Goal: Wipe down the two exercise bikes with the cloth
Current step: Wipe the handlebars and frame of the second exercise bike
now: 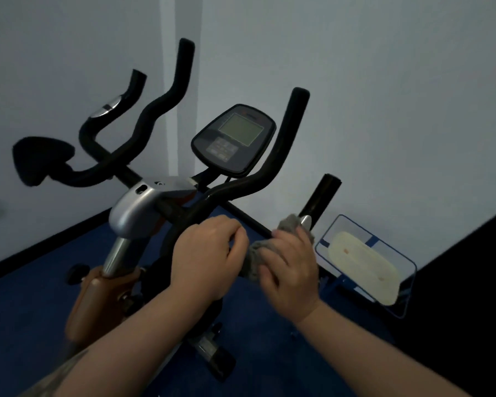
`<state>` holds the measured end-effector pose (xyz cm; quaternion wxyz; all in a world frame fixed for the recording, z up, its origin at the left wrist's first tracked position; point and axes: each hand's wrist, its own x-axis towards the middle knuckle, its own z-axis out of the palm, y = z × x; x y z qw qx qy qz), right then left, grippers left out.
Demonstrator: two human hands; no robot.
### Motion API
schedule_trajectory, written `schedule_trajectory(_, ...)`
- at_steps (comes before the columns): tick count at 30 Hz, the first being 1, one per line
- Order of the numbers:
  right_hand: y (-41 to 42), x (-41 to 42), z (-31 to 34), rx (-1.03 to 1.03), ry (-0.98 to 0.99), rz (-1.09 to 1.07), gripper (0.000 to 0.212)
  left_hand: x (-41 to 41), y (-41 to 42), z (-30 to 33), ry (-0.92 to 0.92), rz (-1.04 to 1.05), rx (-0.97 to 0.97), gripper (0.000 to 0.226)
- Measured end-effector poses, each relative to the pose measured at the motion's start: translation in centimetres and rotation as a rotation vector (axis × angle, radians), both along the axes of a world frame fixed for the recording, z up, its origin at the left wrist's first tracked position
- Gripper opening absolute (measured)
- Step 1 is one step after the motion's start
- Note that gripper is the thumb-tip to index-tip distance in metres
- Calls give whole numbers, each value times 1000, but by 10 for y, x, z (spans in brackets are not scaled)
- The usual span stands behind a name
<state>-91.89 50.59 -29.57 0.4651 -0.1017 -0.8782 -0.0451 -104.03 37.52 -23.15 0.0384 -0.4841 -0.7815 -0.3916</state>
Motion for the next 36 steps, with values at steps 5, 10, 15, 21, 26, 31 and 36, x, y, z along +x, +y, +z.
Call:
schedule_trajectory(5, 59, 8, 42, 394, -294, 362, 37, 2, -1, 0, -5, 34, 6, 45)
schedule_trajectory(10, 111, 13, 77, 439, -255, 217, 40, 6, -1, 3, -48, 120, 4, 46)
schedule_trajectory(15, 61, 9, 30, 114, -118, 204, 35, 9, 6, 7, -41, 147, -69, 30)
schedule_trajectory(21, 146, 7, 118, 702, -277, 346, 21, 35, 34, 12, -197, 190, -116, 26)
schedule_trajectory(26, 141, 7, 102, 295, -79, 243, 20, 50, 43, 0, -225, 328, -120, 36)
schedule_trajectory(31, 127, 15, 77, 258, -106, 309, 21, 65, 45, -2, -322, 356, 2, 26)
schedule_trajectory(36, 160, 14, 120, 543, -321, 484, 21, 59, 26, 25, -157, 403, 89, 19)
